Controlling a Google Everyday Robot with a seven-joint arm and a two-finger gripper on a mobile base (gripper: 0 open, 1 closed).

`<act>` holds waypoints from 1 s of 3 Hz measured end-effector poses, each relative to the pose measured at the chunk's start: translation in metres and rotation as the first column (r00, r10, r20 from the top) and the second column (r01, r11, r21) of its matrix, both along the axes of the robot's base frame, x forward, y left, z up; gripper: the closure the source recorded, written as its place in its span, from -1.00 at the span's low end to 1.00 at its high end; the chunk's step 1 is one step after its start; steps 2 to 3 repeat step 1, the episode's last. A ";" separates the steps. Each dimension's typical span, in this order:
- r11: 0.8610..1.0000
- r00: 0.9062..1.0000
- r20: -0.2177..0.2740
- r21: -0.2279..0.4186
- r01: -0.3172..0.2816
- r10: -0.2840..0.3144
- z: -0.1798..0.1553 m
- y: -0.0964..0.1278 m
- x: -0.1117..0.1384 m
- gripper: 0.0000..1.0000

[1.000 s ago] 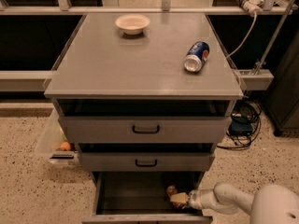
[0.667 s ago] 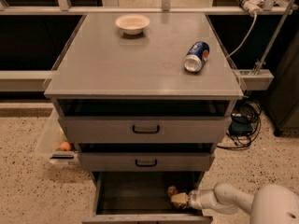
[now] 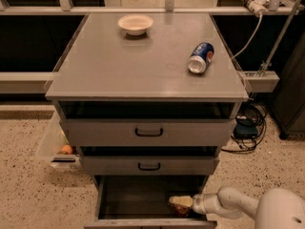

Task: Place coke can into bottom drawer

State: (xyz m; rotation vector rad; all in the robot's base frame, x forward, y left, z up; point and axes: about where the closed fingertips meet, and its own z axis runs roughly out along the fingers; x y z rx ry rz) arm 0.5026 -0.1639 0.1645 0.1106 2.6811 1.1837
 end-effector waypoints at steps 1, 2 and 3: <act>1.000 1.000 0.000 0.000 0.000 0.000 0.000 0.000 0.000 -1.00; 1.000 1.000 0.000 0.000 0.000 0.000 0.000 0.000 0.000 -1.00; 1.000 1.000 0.000 0.000 0.000 0.000 0.000 0.000 0.000 -1.00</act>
Offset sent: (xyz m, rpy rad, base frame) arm 0.0000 0.0000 0.0000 0.0000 0.0000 0.0000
